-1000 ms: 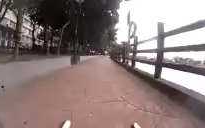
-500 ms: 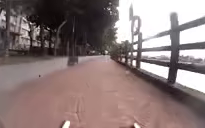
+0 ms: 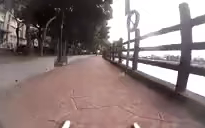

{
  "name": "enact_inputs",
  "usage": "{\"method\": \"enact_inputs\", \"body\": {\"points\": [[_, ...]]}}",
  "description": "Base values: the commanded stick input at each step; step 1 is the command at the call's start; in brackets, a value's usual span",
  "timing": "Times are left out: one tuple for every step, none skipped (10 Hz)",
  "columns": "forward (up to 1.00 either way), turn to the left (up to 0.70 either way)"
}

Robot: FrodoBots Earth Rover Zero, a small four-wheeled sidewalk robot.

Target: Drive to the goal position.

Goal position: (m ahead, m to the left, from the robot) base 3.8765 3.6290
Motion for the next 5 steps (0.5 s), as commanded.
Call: {"method": "enact_inputs", "body": {"points": [[1.0, 0.0], [1.0, 0.0], [1.0, 0.0], [1.0, 0.0], [1.0, 0.0]]}}
